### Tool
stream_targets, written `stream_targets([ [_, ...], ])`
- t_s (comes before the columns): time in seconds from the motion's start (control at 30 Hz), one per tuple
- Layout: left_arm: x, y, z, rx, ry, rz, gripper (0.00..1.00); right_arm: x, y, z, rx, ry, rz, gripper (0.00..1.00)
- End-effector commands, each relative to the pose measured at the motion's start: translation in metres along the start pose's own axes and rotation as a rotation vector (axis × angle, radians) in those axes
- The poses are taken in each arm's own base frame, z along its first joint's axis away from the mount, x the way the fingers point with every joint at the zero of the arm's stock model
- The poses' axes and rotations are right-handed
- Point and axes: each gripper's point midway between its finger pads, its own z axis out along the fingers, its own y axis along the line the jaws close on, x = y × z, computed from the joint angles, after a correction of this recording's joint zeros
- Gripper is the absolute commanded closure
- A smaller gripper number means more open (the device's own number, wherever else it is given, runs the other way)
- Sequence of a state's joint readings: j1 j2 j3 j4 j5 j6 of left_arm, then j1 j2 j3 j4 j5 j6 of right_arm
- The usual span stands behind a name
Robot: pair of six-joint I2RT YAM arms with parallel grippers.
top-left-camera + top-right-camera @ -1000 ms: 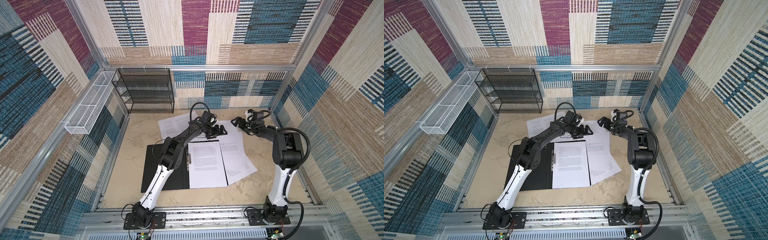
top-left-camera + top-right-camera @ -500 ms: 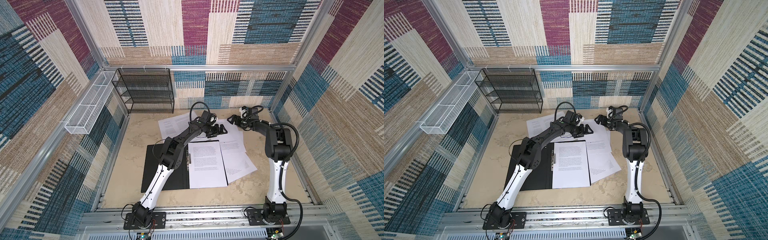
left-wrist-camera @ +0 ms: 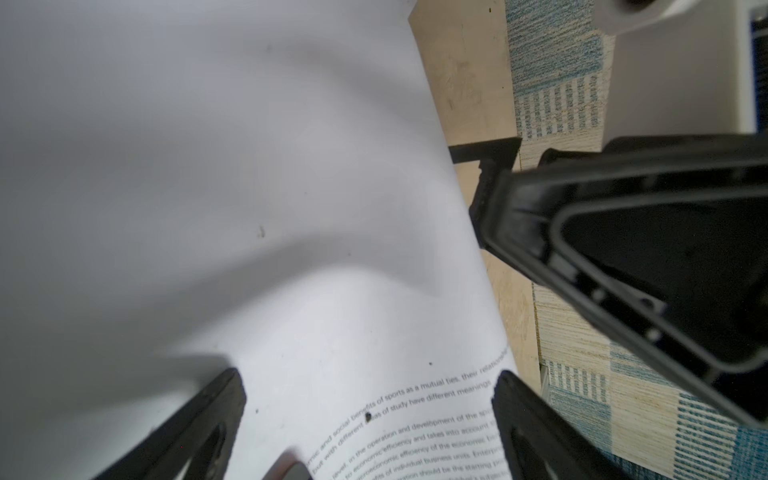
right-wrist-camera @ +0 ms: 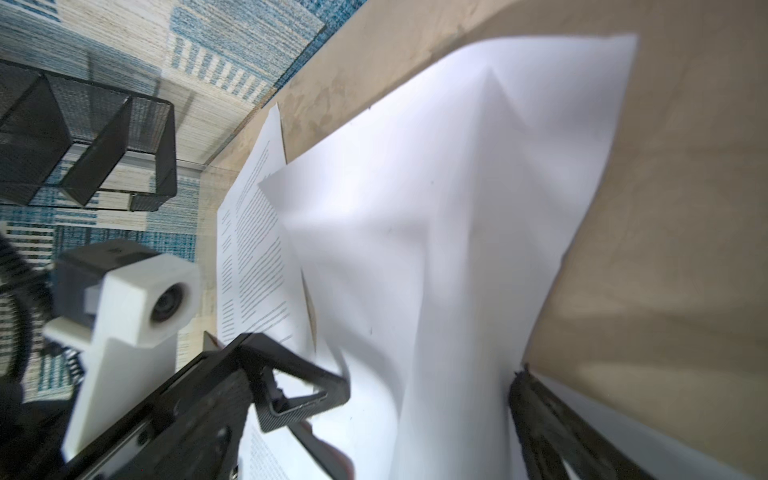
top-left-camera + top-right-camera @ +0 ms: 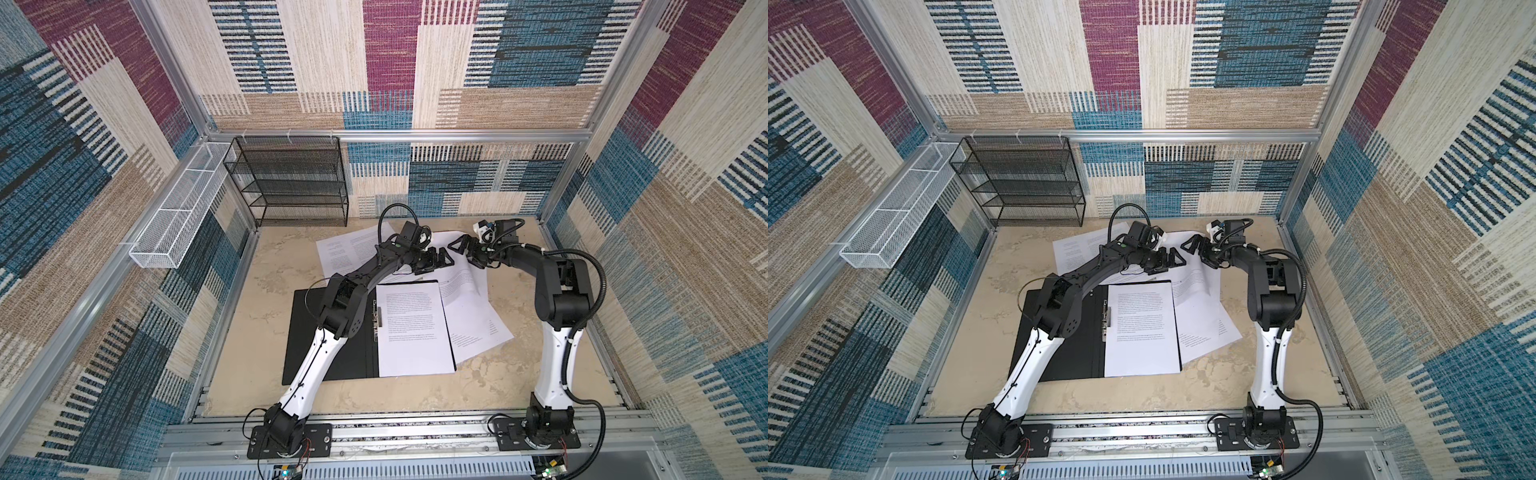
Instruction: Put the files into the folder
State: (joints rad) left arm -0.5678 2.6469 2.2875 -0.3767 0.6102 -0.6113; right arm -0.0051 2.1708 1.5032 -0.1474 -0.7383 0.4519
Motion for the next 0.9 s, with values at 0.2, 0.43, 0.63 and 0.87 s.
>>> stream_targets([
  [0.2, 0.03, 0.068, -0.003, -0.212, 0.07, -0.173, 0.04, 0.035, 0.018, -0.032, -0.149, -0.025, 0.171, 0.0],
  [0.43, 0.032, 0.067, -0.003, -0.197, 0.075, -0.175, 0.04, 0.026, 0.021, -0.036, -0.127, -0.067, 0.08, 0.0],
  [0.63, 0.033, 0.068, -0.003, -0.199, 0.079, -0.172, 0.04, -0.006, 0.015, -0.019, -0.1, -0.06, -0.004, 0.05],
  [0.87, 0.037, 0.07, -0.003, -0.199, 0.083, -0.179, 0.04, -0.013, 0.0, -0.011, -0.012, -0.029, -0.016, 0.19],
])
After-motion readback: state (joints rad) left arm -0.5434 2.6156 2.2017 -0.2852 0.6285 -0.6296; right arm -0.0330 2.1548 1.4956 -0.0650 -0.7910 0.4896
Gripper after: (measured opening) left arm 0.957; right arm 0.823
